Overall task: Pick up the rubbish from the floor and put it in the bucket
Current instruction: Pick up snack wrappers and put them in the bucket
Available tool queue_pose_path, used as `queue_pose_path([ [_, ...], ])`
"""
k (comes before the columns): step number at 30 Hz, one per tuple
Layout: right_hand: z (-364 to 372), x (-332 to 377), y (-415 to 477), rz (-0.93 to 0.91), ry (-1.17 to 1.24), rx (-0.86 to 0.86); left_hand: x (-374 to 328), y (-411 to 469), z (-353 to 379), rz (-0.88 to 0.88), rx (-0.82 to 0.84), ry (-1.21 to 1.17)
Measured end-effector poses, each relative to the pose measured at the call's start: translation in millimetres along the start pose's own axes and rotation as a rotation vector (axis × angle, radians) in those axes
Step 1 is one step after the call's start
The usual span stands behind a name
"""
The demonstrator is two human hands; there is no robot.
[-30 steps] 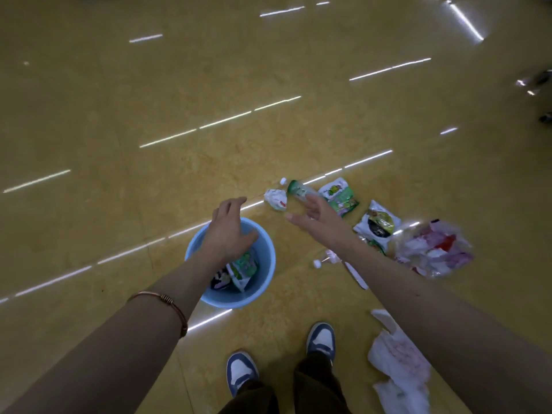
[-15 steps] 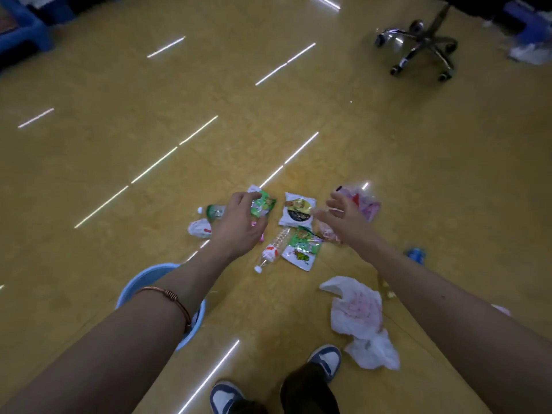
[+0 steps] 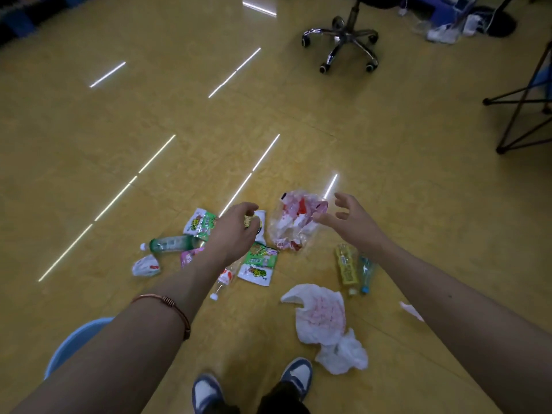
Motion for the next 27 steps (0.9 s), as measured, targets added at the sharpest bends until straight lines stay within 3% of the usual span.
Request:
queue_pose_path([
  [8, 43.0, -43.5, 26.0, 0.029, -0.009, 0.029, 31.4, 30.0, 37.1, 0.056, 0.046, 0.024],
  [20, 185.2, -175.0, 100.7, 0.071, -0.026, 0.112, 198.5, 130.6, 113.0, -0.055, -0.016, -0.043],
  [27, 264.2, -271.6, 158.2, 0.073, -0.112, 0.221, 293.9, 197.2, 200.2, -0.095, 0.146, 0.211],
])
Point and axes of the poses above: each hand's wrist, its own y-axis towards the middle knuckle, its own z-axis out of the palm, x = y × z, the point moved 10 cm from there along y, towards the middle knuckle, and after that the axes turned 10 degrees about -z, right-handed, at the moved point
